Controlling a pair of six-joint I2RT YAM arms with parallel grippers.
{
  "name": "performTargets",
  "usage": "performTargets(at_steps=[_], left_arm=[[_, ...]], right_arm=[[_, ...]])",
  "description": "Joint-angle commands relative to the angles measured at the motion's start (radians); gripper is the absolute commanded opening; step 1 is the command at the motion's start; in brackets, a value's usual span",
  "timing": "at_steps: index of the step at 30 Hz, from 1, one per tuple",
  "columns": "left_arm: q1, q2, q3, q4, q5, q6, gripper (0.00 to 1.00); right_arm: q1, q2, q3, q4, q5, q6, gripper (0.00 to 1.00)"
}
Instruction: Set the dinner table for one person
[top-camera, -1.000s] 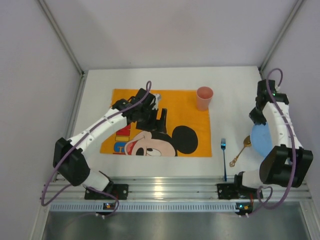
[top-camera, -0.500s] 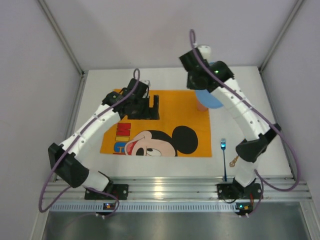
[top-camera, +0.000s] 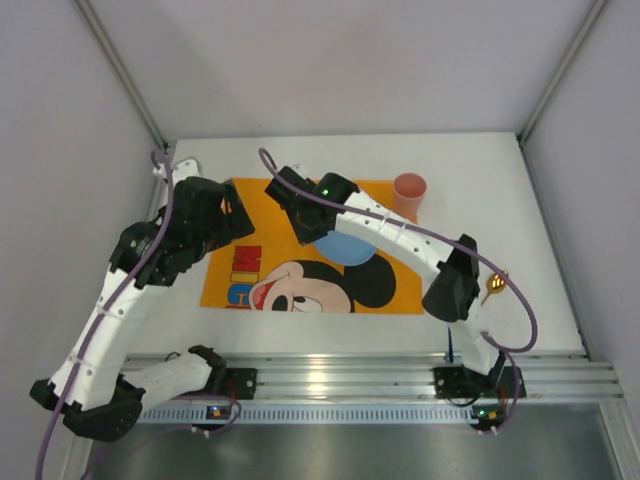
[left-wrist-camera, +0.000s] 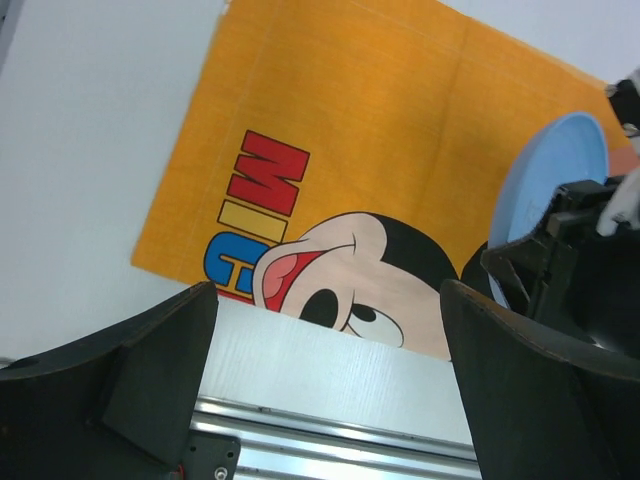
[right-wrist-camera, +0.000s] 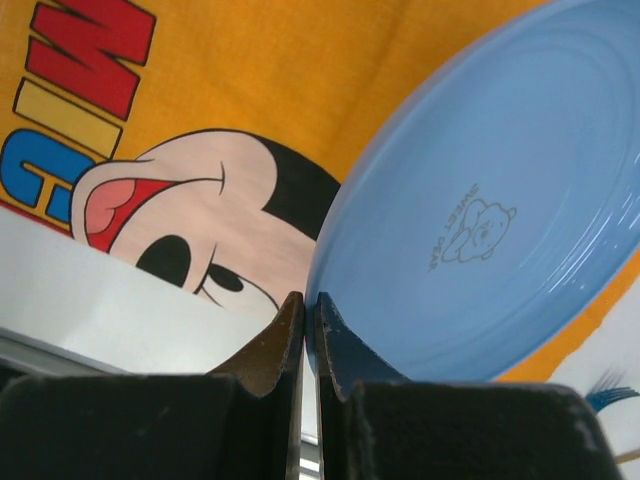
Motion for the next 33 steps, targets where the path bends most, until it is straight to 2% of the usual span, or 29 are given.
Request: performTargets(at_steps=[1, 10, 17, 18, 19, 20, 23, 27, 29, 30, 32, 33], left_arm=[[0.001, -0.063, -0.015, -0.126, -0.098, -0.098, 0.98], [0.001, -0.145, -0.018, -0.246, -0.095, -0.164, 0.98], [0.001, -0.139, 0.031, -0.282, -0.105, -0.161, 0.97], [-0.001, -0.130, 0.031, -0.275, -0.107, -0.152, 0.98], [0.001, -0.128, 0.027, -0.267, -0.108, -0.146, 0.98], [0.001, -0.122, 0.024, -0.257, -0.107, -0.139, 0.97], [-0.001, -0.100, 0.021, -0.186, -0.076, -0.109, 0.98], [0.001, -0.056, 0.015, -0.073, -0.024, -0.054, 0.96], [-0.001, -0.036, 0.005, -0.008, 0.013, -0.038, 0.96], [-0.001, -0.015, 0.002, 0.013, 0.028, -0.023, 0.95], [-0.002, 0.005, -0.021, 0.073, 0.053, -0.012, 0.95], [-0.004, 0.019, -0.034, 0.098, 0.082, -0.007, 0.95]], right_arm=[[0.015, 0.063, -0.004, 0.124, -0.075, -0.053, 0.00], [0.018, 0.289, 0.101, 0.233, -0.152, -0.079, 0.00], [0.018, 0.271, 0.047, 0.337, -0.238, -0.093, 0.00], [0.018, 0.234, 0.046, 0.339, -0.238, -0.102, 0.22], [0.018, 0.211, 0.037, 0.340, -0.235, -0.107, 0.35], [0.016, 0.185, 0.033, 0.339, -0.224, -0.112, 0.55], [0.015, 0.071, 0.033, 0.307, -0.173, -0.113, 0.82], [-0.011, -0.152, 0.020, 0.241, -0.068, -0.081, 0.88], [-0.043, -0.251, -0.043, 0.200, -0.025, -0.035, 0.90], [-0.104, -0.363, -0.139, 0.189, 0.010, -0.009, 0.90], [-0.219, -0.499, -0.311, 0.216, -0.036, 0.080, 0.90], [-0.382, -0.647, -0.555, 0.259, -0.155, 0.106, 0.90]])
